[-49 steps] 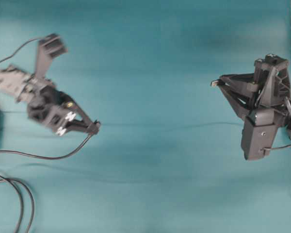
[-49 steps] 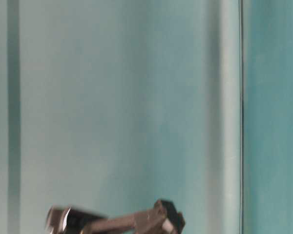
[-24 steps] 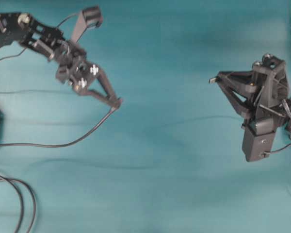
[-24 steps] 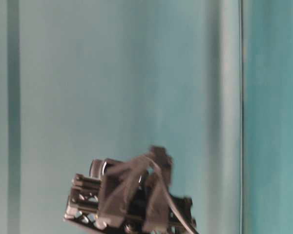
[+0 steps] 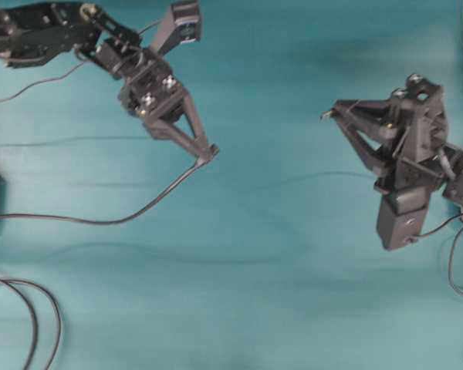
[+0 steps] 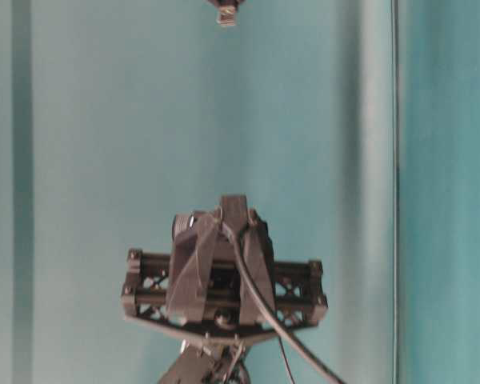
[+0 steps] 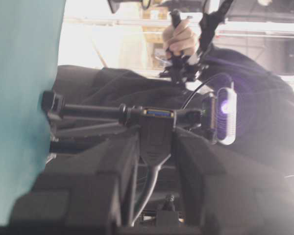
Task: Insert the USB using both arms.
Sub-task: 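Swing both arms inward, bringing the plug toward the socket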
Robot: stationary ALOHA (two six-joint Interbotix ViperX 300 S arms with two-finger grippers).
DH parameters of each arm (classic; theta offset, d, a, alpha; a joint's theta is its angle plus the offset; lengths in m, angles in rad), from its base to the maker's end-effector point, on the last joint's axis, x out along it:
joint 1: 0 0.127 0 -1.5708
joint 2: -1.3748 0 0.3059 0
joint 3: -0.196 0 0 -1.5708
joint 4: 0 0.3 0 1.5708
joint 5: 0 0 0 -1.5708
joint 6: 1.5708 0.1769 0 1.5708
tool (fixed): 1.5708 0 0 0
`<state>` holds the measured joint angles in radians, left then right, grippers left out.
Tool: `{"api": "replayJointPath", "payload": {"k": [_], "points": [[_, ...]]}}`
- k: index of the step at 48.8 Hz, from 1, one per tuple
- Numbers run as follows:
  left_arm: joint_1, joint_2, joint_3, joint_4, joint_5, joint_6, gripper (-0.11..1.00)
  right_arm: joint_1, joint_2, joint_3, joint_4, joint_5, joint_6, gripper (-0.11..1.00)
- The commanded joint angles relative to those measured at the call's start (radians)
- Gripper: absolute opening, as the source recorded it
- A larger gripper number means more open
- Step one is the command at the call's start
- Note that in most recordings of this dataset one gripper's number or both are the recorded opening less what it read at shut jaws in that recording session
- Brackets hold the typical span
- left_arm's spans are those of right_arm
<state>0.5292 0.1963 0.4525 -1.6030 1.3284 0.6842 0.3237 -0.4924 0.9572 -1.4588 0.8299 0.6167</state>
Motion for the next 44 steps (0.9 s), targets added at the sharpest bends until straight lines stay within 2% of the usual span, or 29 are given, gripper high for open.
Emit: {"api": "replayJointPath", "payload": {"k": [1,14,33,44], "points": [[0.006,0.012,-0.054,-0.012,0.044,0.021,0.22,-0.009,0.018,-0.02,-0.026,-0.009,-0.006,0.21],[0.005,0.069,-0.114,-0.012,0.098,0.02,0.22,-0.015,0.078,-0.051,-0.077,-0.034,-0.012,0.21],[-0.018,0.115,-0.124,-0.012,0.12,0.021,0.22,-0.015,0.169,-0.15,-0.164,-0.089,-0.012,0.21],[-0.031,0.129,-0.166,-0.012,0.12,0.023,0.22,-0.017,0.209,-0.178,-0.178,-0.095,-0.008,0.21]]}}
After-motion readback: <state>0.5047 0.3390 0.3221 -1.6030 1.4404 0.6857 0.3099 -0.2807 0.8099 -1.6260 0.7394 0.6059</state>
